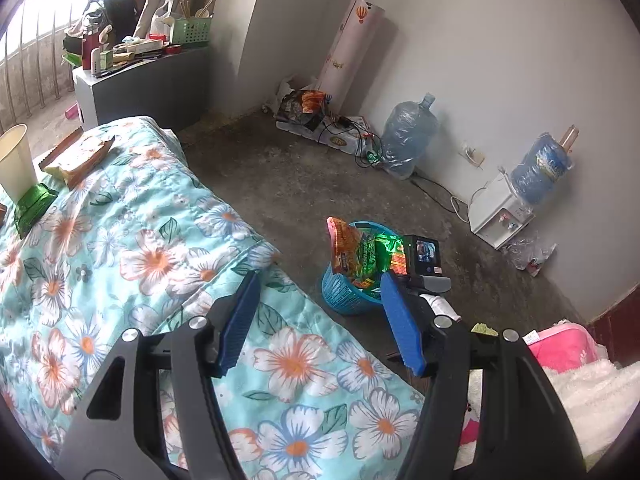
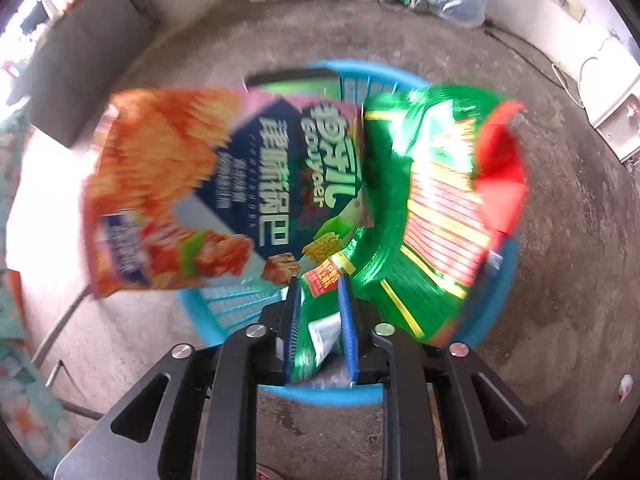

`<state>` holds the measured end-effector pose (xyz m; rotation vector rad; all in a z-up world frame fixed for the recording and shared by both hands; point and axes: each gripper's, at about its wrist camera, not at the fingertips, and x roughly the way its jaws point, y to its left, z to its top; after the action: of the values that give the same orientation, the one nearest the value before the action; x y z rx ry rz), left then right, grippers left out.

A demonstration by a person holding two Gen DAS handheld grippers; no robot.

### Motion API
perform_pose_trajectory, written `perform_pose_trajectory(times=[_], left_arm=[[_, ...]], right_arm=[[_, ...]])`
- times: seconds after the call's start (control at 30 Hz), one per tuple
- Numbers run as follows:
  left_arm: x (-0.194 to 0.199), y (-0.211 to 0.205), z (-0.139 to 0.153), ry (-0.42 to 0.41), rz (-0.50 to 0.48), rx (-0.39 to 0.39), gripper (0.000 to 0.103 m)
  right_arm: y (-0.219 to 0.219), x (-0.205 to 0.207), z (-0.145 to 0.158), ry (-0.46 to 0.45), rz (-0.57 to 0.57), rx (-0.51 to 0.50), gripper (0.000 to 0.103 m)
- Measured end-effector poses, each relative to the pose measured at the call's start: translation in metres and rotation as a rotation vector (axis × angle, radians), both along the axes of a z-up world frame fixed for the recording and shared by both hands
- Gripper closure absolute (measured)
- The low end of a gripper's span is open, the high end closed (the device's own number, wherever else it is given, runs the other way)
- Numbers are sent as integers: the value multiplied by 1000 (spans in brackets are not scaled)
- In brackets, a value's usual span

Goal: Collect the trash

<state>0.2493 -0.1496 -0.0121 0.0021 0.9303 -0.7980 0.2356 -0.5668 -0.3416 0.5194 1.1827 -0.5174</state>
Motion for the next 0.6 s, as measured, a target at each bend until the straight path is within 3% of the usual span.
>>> perform_pose_trajectory(times=[0.17,0.4,0.53,0.6], left_arm=[[-19,3,16,-67,-7,5,44],[-59,23,30,-82,10,-35,31],[-83,37,38,-113,29,-21,20],[-94,45,42,-125,51,-17,20]], right_arm=[[21,-44,58,-159,-40,-18,73],[91,-123,151,-410,-72,-33,51],[141,-154,200,-526,-12,-96,38],[166,-161,228,-579,48,-133,35]])
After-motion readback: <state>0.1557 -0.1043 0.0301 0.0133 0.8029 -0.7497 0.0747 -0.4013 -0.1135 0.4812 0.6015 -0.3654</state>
